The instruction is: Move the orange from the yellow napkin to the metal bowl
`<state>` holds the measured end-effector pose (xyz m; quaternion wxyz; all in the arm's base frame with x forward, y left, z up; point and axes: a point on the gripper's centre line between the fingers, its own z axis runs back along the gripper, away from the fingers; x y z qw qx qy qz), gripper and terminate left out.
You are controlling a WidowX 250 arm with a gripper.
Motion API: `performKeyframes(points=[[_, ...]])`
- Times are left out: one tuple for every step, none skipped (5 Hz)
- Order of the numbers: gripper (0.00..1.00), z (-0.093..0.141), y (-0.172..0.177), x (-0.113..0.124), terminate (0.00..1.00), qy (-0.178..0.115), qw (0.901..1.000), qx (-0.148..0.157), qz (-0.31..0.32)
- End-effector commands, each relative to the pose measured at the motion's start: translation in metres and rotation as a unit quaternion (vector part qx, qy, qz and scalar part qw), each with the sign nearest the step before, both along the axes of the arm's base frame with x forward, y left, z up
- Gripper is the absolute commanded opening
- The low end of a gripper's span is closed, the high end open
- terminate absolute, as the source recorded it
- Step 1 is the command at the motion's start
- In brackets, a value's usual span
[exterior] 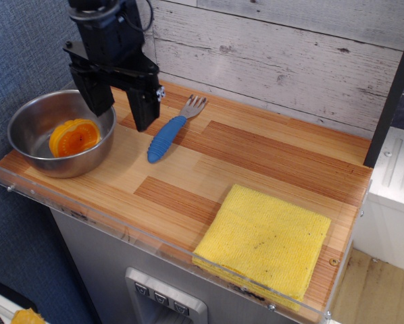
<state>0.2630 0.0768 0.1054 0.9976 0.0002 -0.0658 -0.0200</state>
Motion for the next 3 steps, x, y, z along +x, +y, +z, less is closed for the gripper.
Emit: performKeyframes(points=[[1.00,0.0125,-0.0038,0.0027,0.00,-0.026,0.9993,0.027,0.004],[1.00,0.0125,-0.0038,0.0027,0.00,-0.026,0.9993,0.027,0.004],[1.00,0.0125,-0.0038,0.0027,1.00,-0.026,0.9993,0.027,0.004]])
